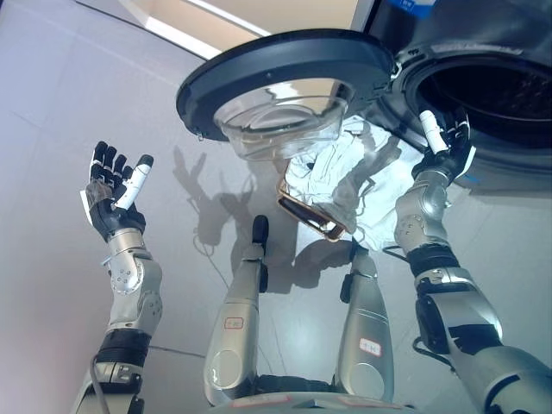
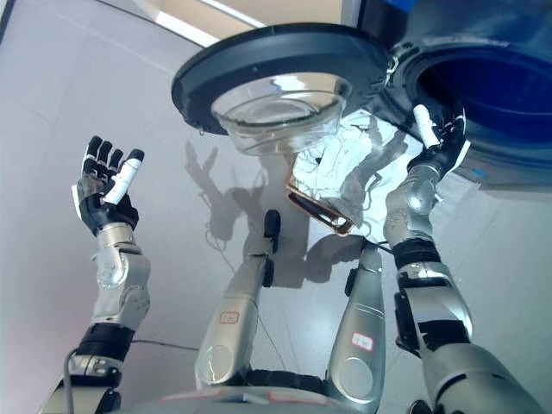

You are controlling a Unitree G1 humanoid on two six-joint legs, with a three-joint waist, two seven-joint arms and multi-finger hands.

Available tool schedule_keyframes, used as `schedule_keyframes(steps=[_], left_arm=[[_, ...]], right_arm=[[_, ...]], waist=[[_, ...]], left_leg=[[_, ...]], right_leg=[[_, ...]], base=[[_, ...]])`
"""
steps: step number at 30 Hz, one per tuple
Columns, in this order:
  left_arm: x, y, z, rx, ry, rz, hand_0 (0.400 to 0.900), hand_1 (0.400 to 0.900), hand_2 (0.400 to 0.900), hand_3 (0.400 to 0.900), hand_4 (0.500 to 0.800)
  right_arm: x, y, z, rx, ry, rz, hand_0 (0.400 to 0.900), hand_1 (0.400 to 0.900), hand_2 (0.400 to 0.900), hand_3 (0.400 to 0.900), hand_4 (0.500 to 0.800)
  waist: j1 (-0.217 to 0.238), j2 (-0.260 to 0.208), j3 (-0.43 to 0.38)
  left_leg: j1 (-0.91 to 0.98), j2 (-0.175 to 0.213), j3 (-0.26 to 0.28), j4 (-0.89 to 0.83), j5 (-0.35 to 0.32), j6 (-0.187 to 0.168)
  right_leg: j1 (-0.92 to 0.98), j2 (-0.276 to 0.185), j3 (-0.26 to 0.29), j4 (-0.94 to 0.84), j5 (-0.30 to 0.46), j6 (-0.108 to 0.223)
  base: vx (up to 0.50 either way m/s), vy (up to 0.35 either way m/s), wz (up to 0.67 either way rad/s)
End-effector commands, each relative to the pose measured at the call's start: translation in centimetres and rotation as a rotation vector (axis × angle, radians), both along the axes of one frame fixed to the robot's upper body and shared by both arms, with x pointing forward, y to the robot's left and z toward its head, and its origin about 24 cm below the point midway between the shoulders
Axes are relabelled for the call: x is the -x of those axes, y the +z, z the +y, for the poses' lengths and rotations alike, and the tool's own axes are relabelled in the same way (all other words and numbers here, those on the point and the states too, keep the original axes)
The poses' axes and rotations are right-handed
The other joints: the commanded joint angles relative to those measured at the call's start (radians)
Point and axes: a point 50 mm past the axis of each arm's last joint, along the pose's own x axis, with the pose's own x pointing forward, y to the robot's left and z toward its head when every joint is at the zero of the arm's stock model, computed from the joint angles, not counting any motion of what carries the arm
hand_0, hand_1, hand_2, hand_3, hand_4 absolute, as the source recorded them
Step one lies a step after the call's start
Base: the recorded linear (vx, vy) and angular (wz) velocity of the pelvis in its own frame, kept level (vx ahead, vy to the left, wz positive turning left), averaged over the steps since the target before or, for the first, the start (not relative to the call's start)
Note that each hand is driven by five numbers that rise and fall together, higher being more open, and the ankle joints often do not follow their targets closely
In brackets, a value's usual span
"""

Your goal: Put the clothes in the basket into the washing machine.

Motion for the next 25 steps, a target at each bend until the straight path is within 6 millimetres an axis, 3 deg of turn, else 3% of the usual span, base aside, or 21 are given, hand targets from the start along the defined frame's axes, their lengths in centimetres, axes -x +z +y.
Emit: schedule_keyframes(steps=[1,4,10,18,25], left_arm=[[1.0,1.9,2.7,-0.126,0.087,-0.066,0.900,0.900,0.900,0.900,0.800],[1.4,1.2,2.9,-0.164,0.069,-0.026,0.900,0.900,0.900,0.900,0.800],[2.5,-0.2,4.2,-0.216,0.061,0.069,0.900,0.900,0.900,0.900,0.800],[4.3,-2.8,5.3,-0.197,0.083,0.181,0.900,0.900,0.900,0.900,0.800],[5.4,-4.8,5.5,-0.172,0.084,0.267,0.900,0.900,0.900,0.900,0.800]], right_arm=[[0.6,1.7,0.1,0.345,0.009,0.006,0.900,0.900,0.900,0.900,0.800],[1.3,-0.1,-0.2,0.604,0.024,0.139,0.900,0.900,0.900,0.900,0.800],[3.8,-4.6,-1.2,0.815,0.088,0.327,0.900,0.900,0.900,0.900,0.800],[7.7,-10.6,-1.8,0.792,0.204,0.513,0.900,0.900,0.900,0.900,0.800],[9.9,-13.6,-1.2,0.720,0.268,0.591,0.900,0.900,0.900,0.900,0.800]], waist=[[0.006,-0.027,-0.133],[0.008,-0.040,-0.168],[-0.004,-0.081,-0.261],[-0.018,-0.120,-0.365],[-0.025,-0.128,-0.418]], left_leg=[[0.072,-0.005,-0.022,-0.182,0.064,0.048],[0.140,0.008,-0.036,-0.220,0.072,0.044],[0.273,0.032,-0.049,-0.294,0.080,0.040],[0.403,0.046,-0.039,-0.356,0.066,0.035],[0.476,0.058,-0.026,-0.372,0.046,0.042]], right_leg=[[0.068,0.014,-0.047,0.050,-0.067,-0.021],[0.138,0.013,-0.068,0.038,-0.078,-0.015],[0.268,0.024,-0.105,0.001,-0.087,0.001],[0.388,0.045,-0.112,-0.054,-0.094,0.015],[0.435,0.048,-0.096,-0.050,-0.109,0.017]], base=[[0.09,-0.040,0.12],[0.11,-0.032,0.16],[0.13,-0.008,0.07],[0.11,0.008,-0.05],[0.08,0.003,-0.06]])
